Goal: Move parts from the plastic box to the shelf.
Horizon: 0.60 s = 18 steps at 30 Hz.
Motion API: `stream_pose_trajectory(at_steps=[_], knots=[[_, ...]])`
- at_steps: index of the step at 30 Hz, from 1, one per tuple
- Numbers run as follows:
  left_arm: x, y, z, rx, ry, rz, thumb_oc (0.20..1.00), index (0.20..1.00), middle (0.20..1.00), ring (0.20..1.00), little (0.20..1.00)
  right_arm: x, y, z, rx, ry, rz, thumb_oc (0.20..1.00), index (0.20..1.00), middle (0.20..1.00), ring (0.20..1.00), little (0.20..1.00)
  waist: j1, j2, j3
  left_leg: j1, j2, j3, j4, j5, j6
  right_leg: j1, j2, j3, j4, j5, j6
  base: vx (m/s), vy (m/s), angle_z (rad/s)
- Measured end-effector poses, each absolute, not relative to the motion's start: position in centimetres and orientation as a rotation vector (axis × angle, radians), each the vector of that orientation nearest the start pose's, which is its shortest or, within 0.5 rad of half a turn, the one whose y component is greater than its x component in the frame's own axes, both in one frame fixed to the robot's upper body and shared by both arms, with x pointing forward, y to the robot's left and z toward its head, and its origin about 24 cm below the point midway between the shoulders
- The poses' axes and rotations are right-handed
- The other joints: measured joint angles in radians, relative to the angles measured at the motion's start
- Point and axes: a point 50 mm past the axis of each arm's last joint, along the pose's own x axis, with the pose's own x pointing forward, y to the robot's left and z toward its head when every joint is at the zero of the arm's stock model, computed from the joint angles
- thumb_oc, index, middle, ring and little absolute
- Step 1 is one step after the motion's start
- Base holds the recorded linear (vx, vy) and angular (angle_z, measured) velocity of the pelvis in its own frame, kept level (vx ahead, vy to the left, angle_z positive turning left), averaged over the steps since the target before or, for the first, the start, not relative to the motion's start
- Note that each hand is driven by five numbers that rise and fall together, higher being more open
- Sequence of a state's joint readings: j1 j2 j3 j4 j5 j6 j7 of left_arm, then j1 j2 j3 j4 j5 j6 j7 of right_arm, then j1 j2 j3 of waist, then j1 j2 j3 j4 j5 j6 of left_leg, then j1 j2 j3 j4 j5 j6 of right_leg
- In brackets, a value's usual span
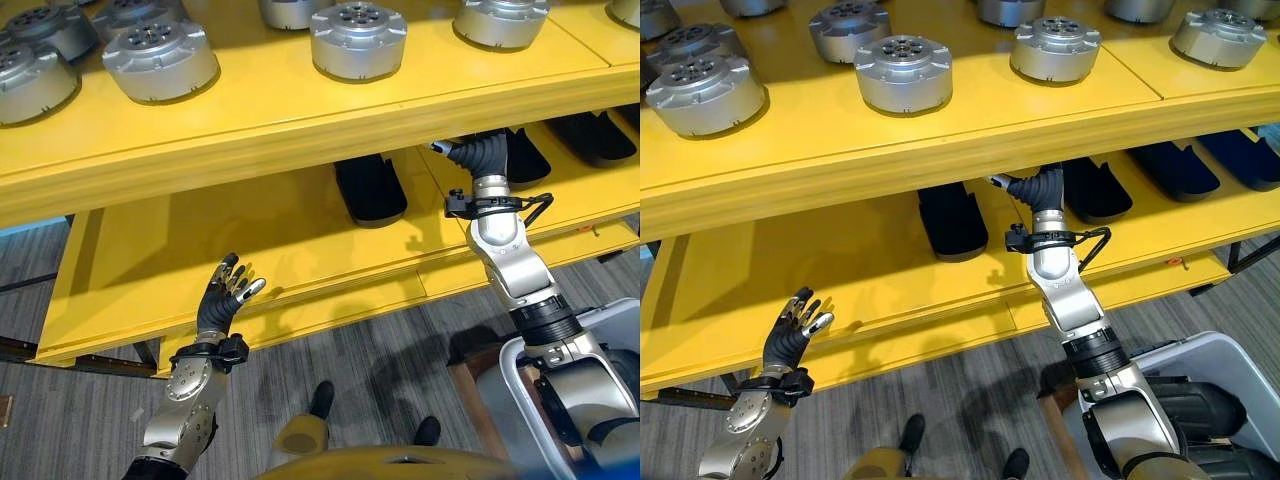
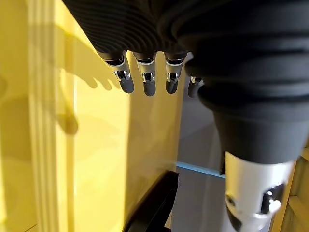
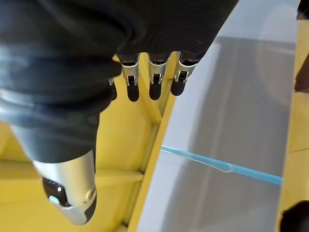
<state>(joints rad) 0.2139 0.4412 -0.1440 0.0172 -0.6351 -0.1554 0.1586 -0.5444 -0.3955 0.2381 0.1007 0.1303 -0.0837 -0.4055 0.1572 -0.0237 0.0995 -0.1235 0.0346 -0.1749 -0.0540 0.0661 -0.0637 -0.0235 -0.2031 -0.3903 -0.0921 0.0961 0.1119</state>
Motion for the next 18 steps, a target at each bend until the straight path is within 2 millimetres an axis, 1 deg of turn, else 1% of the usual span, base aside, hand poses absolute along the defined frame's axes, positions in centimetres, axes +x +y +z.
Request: stream_pose_trajectory(at_steps=[3, 5, 10, 11, 13, 14, 15, 16, 17, 18], knots=[[20.4, 22.0, 1.1, -0.199, 0.149, 0.121, 1.000, 1.000, 1.000, 1.000, 1.000, 32.0, -15.5, 16.3, -0.256, -0.480, -0.112, 1.000, 1.000, 1.000, 1.000, 1.000, -0.001, -0.011, 0.002, -0.033, 0.002, -0.027, 0.003, 0.009, -0.009, -0.018, 0.009, -0.026, 0.000, -0.002, -0.002, -0.01, -0.011, 0.23], [20.4, 21.9, 1.1, -0.201, 0.148, 0.121, 1.000, 1.000, 1.000, 1.000, 1.000, 31.8, -15.6, 16.0, -0.260, -0.474, -0.114, 1.000, 1.000, 1.000, 1.000, 1.000, 0.000, -0.014, 0.005, -0.044, 0.002, -0.030, 0.002, 0.013, -0.011, -0.028, 0.011, -0.030, 0.000, -0.002, -0.003, 0.00, 0.001, 0.09], [20.4, 21.7, 1.2, -0.184, 0.141, 0.117, 1.000, 1.000, 1.000, 1.000, 1.000, 29.8, -15.5, 15.5, -0.319, -0.513, -0.102, 1.000, 1.000, 1.000, 1.000, 1.000, -0.004, -0.022, 0.014, -0.057, 0.002, -0.033, 0.001, 0.013, -0.011, -0.039, 0.010, -0.034, 0.000, -0.002, -0.003, 0.00, 0.004, 0.02], [20.5, 21.7, 1.2, -0.182, 0.139, 0.116, 1.000, 1.000, 1.000, 1.000, 1.000, 29.5, -15.5, 15.3, -0.336, -0.517, -0.101, 1.000, 1.000, 1.000, 1.000, 1.000, -0.010, -0.025, 0.018, -0.057, 0.002, -0.031, 0.000, 0.013, -0.011, -0.041, 0.010, -0.033, 0.000, -0.002, -0.003, 0.01, 0.035, -0.03], [20.4, 21.7, 1.4, -0.177, 0.128, 0.114, 1.000, 1.000, 1.000, 1.000, 1.000, 28.1, -16.1, 14.1, -0.377, -0.502, -0.111, 1.000, 1.000, 1.000, 1.000, 1.000, -0.022, -0.032, 0.026, -0.057, 0.002, -0.025, -0.004, 0.013, -0.011, -0.047, 0.008, -0.028, 0.000, -0.002, -0.003, 0.01, 0.035, -0.06], [20.3, 21.7, 1.4, -0.175, 0.129, 0.115, 1.000, 1.000, 1.000, 1.000, 1.000, 27.9, -16.2, 13.8, -0.390, -0.496, -0.111, 1.000, 1.000, 1.000, 1.000, 1.000, -0.031, -0.032, 0.028, -0.057, 0.002, -0.024, -0.005, 0.013, -0.011, -0.047, 0.007, -0.028, 0.000, -0.002, -0.003, 0.01, 0.033, -0.08], [20.3, 21.6, 1.3, -0.172, 0.131, 0.114, 1.000, 1.000, 1.000, 1.000, 1.000, 27.7, -16.3, 13.6, -0.406, -0.490, -0.110, 1.000, 1.000, 1.000, 1.000, 1.000, -0.040, -0.032, 0.028, -0.056, 0.003, -0.020, -0.007, 0.013, -0.011, -0.050, 0.007, -0.023, 0.000, -0.002, -0.002, 0.01, 0.031, -0.20], [20.3, 21.6, 1.4, -0.161, 0.125, 0.113, 1.000, 1.000, 1.000, 1.000, 1.000, 27.0, -16.6, 13.3, -0.441, -0.486, -0.103, 1.000, 1.000, 1.000, 1.000, 1.000, -0.042, -0.034, 0.030, -0.052, 0.004, -0.004, -0.013, 0.013, -0.011, -0.059, 0.007, -0.005, 0.000, -0.001, -0.001, 0.02, 0.036, -0.25], [20.2, 21.6, 1.4, -0.156, 0.125, 0.113, 1.000, 1.000, 1.000, 1.000, 1.000, 26.5, -16.8, 13.2, -0.473, -0.491, -0.098, 1.000, 1.000, 1.000, 1.000, 1.000, -0.050, -0.031, 0.032, -0.051, 0.004, 0.001, -0.014, 0.013, -0.011, -0.061, 0.007, -0.001, 0.000, 0.000, -0.001, 0.02, 0.027, -0.26], [20.1, 21.5, 1.3, -0.155, 0.129, 0.113, 1.000, 1.000, 1.000, 1.000, 1.000, 25.9, -17.2, 13.0, -0.520, -0.491, -0.092, 1.000, 1.000, 1.000, 1.000, 1.000, -0.068, -0.030, 0.034, -0.048, 0.006, 0.005, -0.015, 0.013, -0.011, -0.062, 0.007, 0.004, 0.000, 0.000, 0.000, 0.01, 0.028, -0.14]])
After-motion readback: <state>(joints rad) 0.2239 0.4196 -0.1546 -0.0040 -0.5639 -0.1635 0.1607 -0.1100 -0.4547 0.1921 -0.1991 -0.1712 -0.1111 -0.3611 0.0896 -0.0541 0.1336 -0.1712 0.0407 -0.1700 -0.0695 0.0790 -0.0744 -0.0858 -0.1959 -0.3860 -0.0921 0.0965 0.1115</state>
